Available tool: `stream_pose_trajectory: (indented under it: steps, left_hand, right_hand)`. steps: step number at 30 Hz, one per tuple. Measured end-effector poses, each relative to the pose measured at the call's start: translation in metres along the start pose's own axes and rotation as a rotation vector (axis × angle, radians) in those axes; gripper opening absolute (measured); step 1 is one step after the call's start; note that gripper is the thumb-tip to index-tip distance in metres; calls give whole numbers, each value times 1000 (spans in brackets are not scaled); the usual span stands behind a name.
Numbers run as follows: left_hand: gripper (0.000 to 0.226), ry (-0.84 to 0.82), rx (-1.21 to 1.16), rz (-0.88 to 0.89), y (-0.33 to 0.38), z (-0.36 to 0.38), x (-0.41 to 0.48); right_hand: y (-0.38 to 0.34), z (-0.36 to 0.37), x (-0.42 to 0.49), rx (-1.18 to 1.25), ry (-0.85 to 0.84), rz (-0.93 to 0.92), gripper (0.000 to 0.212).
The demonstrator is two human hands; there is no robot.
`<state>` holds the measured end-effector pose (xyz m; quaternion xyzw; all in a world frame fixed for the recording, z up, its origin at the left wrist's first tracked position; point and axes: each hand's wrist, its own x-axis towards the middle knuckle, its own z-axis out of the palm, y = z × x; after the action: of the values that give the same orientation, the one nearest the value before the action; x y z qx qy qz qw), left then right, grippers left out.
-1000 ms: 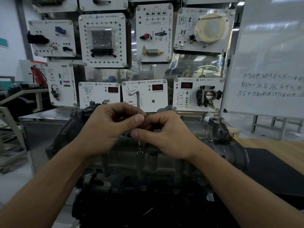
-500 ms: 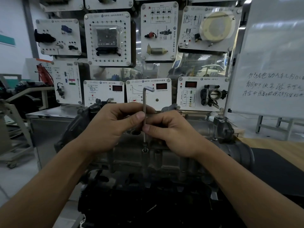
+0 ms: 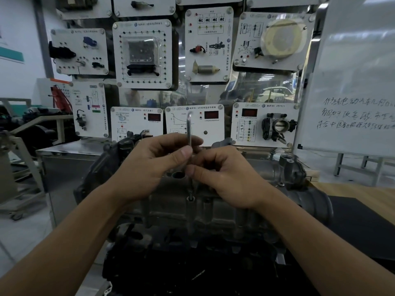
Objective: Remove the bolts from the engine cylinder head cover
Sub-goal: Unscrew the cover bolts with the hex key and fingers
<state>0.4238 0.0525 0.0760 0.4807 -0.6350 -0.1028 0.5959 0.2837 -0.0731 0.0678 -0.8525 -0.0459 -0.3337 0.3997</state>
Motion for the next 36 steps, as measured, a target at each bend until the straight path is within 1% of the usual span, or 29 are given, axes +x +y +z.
stream_pose_trajectory:
  steps: [3, 6, 10, 12, 14, 18, 20, 22, 25, 31, 33, 36]
  left_hand:
    - [22, 5, 18, -2, 1, 0, -1]
    - [20, 75, 19, -13, 1, 3, 1]
    - [31, 123, 30, -20, 0, 6, 2]
    - [34, 131, 33, -17, -1, 7, 3]
    - [36, 122, 25, -17, -1, 6, 2]
    - [20, 50, -12, 4, -2, 2, 0]
    - [21, 48, -38, 10, -1, 1, -1]
    - [18, 57, -20, 15, 1, 1, -1]
    - [14, 75, 25, 5, 2, 2, 1]
    - [17, 70, -4, -2, -1, 1, -1]
    - [17, 65, -30, -6, -2, 1, 0]
    - [25, 23, -43, 3, -3, 0, -1]
  right_hand:
    - [-1, 0, -1, 50, -33, 32, 22]
    - [-5, 0, -1, 11, 7, 5, 17]
    - [-7, 1, -1, 11, 74, 8, 17]
    - [-5, 1, -1, 10, 78, 3, 16]
    - [-4, 1, -1, 2, 53, -10, 14]
    - [-4, 0, -1, -26, -10, 20, 18]
    - [-3, 0, -1, -2, -31, 38, 21]
    - [-3, -1, -2, 13, -29, 40, 23]
    - [-6, 1, -3, -2, 0, -6, 21]
    - [-4, 1, -1, 33, 79, -44, 16]
    - [-3, 0, -1, 29, 52, -54, 18]
    - [2, -1, -2, 28, -6, -48, 19]
